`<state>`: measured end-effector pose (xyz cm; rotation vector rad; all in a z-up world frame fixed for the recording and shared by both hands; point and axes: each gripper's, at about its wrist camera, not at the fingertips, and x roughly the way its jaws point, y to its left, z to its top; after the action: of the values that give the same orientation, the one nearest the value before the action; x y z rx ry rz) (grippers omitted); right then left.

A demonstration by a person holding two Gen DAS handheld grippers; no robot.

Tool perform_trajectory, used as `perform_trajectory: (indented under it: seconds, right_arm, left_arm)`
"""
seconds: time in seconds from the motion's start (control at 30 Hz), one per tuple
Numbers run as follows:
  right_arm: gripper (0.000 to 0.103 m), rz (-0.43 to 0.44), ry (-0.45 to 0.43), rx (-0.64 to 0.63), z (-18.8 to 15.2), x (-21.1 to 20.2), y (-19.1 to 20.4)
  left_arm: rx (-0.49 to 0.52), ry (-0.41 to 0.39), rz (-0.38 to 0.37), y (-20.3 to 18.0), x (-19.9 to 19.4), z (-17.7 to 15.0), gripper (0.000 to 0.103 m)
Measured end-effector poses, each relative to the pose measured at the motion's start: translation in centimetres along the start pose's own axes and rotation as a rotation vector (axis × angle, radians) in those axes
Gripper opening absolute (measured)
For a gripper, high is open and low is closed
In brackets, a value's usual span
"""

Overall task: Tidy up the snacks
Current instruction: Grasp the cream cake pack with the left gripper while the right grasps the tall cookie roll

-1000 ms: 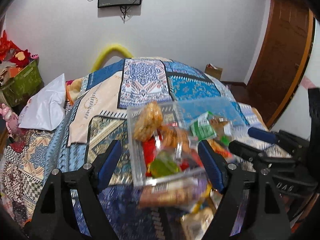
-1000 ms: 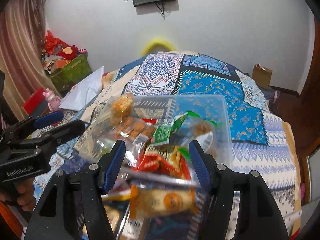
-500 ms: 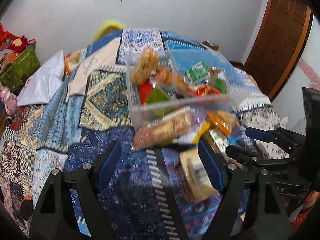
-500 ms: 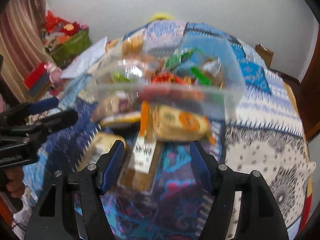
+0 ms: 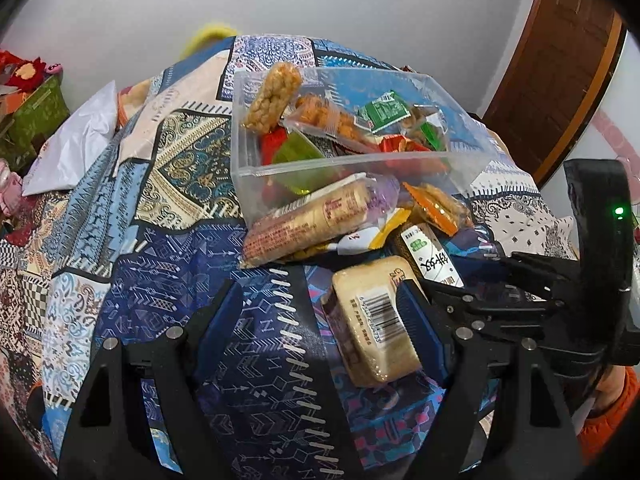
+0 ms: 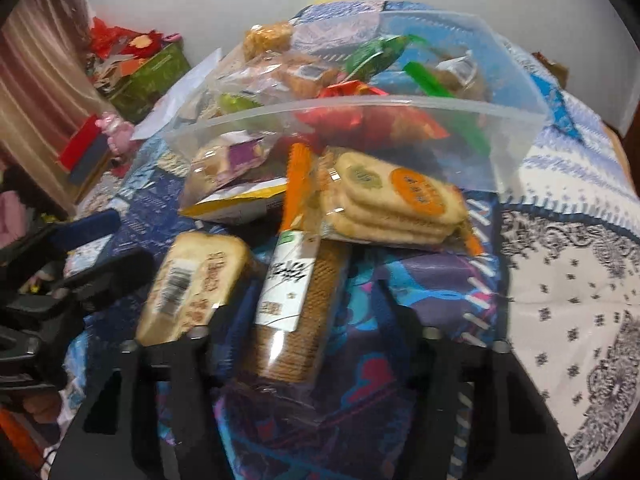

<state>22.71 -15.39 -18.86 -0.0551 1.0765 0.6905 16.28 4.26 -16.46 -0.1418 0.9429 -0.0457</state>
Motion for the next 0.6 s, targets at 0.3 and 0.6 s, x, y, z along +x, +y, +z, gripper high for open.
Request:
perform_trajectory:
  seconds: [0.3,0.6]
  right_arm:
    - [0.035,-0.042,-0.018,-0.064,-2.2,-1.7,1.4]
    - [0.033,-0.043,-0.034,-0.035,-3.8,-3.6,-0.5]
  left_arm:
    - [-0.003,0.015,-0.044,-1.4,0.1,-0.7,0.079]
    - [-0.007,0.083,-0.05,-2.9,2.9,-1.1,0.079]
